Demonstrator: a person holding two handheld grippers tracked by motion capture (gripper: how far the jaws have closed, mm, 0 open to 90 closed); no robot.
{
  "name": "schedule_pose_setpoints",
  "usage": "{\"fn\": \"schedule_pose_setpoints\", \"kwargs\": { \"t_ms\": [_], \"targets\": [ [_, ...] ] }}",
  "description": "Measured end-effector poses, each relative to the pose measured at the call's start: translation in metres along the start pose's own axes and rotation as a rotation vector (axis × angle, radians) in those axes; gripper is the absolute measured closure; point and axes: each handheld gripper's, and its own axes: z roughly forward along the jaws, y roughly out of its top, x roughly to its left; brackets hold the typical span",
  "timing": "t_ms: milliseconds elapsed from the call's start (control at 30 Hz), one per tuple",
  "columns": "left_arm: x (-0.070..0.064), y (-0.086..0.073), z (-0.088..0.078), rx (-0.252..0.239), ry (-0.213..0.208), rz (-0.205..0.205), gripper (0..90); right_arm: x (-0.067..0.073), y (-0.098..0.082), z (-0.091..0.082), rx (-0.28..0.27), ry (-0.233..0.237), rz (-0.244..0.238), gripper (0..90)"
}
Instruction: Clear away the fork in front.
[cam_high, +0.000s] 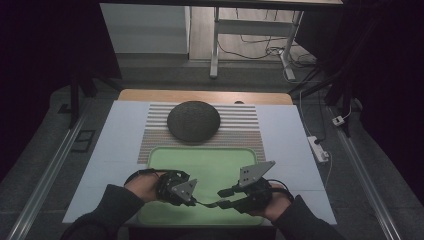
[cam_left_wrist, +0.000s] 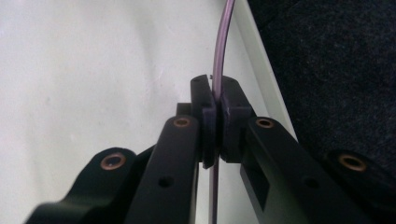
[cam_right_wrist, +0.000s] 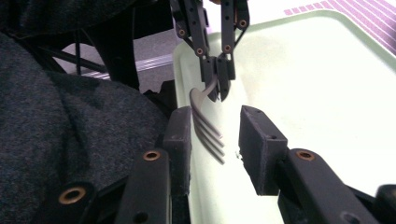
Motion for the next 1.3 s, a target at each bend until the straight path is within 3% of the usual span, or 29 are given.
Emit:
{"fn": "schedule_pose_setpoints", "kwargs": {
  "t_ms": [367,500,700,867,967,1300],
  "targets": [
    [0.006,-0.008,-0.003,0.019,0.033,-0.169,85.7,-0.003,-0.013,-0.006,-0.004,-0.160,0.074,40.6],
    [0.010,-0.013,-0.006,0.021,0.046,-0.260,85.7,-0.003,-0.018,-0.013,-0.022,-0.224,0.106,34.1],
    [0.016,-0.022,-0.010,0.022,0.076,-0.450,85.7,-0.001,-0.025,-0.021,-0.047,-0.297,0.151,25.3],
    [0.022,-0.029,-0.013,0.034,0.102,-0.604,85.6,0.004,-0.035,-0.028,-0.038,-0.388,0.182,11.3],
    [0.024,-0.033,-0.016,0.031,0.114,-0.667,85.6,0.007,-0.040,-0.033,-0.043,-0.425,0.205,7.6],
    [0.018,-0.045,-0.021,0.015,0.152,-0.878,85.6,0.016,-0.059,-0.048,-0.039,-0.488,0.235,1.6]
  ]
}}
